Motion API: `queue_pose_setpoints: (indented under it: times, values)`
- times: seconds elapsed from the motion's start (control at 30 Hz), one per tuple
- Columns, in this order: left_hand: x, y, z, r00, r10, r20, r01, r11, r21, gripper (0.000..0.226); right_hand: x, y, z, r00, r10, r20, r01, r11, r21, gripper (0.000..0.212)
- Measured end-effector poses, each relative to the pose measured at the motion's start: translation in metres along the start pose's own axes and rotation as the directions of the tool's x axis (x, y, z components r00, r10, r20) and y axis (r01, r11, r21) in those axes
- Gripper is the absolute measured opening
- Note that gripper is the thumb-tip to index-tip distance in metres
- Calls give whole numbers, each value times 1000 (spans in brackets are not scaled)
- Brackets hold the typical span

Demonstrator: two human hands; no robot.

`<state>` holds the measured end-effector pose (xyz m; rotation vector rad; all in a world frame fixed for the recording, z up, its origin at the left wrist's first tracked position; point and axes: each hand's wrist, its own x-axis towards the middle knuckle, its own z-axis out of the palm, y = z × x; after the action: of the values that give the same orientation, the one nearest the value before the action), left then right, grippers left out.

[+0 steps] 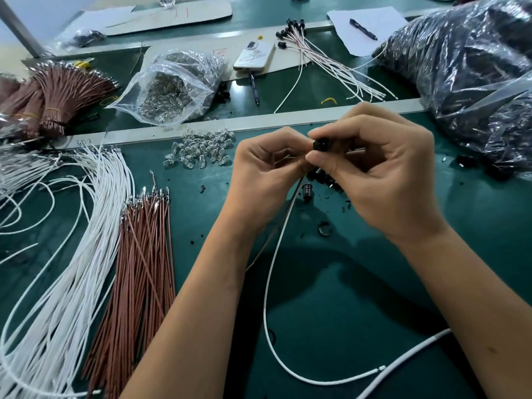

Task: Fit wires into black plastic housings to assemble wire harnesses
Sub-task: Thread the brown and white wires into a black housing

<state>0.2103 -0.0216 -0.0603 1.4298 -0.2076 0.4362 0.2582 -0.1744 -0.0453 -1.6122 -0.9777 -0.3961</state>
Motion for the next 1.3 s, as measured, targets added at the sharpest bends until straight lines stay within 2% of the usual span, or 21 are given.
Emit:
queue_pose_setpoints:
  times: [0.1, 0.23, 0.33, 0.47, 0.57, 0.63, 0.73, 0.77, 0.83, 0.9, 0.93, 1.03, 1.1, 1.2, 1.3]
  values:
    - [0, 0, -1, 1000, 28, -2, -28, 1000, 2, 18, -1, -2, 0, 999, -32, 11, 32, 999, -6, 16]
    - [1, 1, -3, 1000, 26, -5, -26, 1000, 5, 5, -1, -3, 0, 999, -34, 9, 34, 999, 12, 17]
    - [0, 0, -3, 1000, 18, 0, -18, 1000, 20, 12, -1, 0, 0, 1000, -15, 3, 15, 1000, 3, 16]
    - [-2, 1, 0, 997, -70, -21, 70, 998, -5, 8, -2, 9, 1, 990, 136, -22, -134, 987, 89, 16]
    - [-3, 0, -3, 986, -164, -2, 164, 986, -2, 12, -4, 11, 2, 955, 296, 2, -287, 924, 251, 12]
    - [-4, 0, -5, 973, -231, 15, 231, 973, 1, 12, -5, 12, 4, 932, 363, 30, -356, 892, 277, 7]
    - [0, 2, -13, 954, -282, -104, 280, 959, -32, 16, 1, 15, 11, 883, 462, 76, -463, 837, 292, 7]
    - [2, 4, -18, 943, -288, -168, 279, 957, -78, 18, 6, 17, 15, 867, 492, 74, -494, 834, 247, 8]
    - [7, 8, -31, 907, -305, -291, 244, 942, -229, 24, 20, 23, 28, 872, 480, 95, -481, 876, -7, 8]
    - [9, 11, -46, 852, -318, -416, 166, 917, -362, 39, 37, 26, 48, 892, 400, 209, -334, 897, -290, 3]
    - [9, 12, -52, 818, -310, -485, 116, 914, -388, 42, 45, 26, 62, 892, 359, 275, -245, 895, -374, 4]
    - [6, 12, -64, 702, -264, -662, -7, 926, -377, 39, 62, 32, 104, 842, 334, 424, -110, 875, -472, 18]
    - [6, 13, -64, 659, -256, -707, -17, 935, -355, 33, 68, 36, 125, 814, 343, 469, -56, 850, -524, 17]
    - [6, 13, -61, 656, -274, -703, 15, 936, -351, 17, 70, 36, 134, 795, 367, 482, -59, 838, -542, 5]
    - [5, 13, -58, 734, -298, -610, 90, 933, -348, 17, 69, 35, 116, 799, 392, 457, -92, 830, -551, 9]
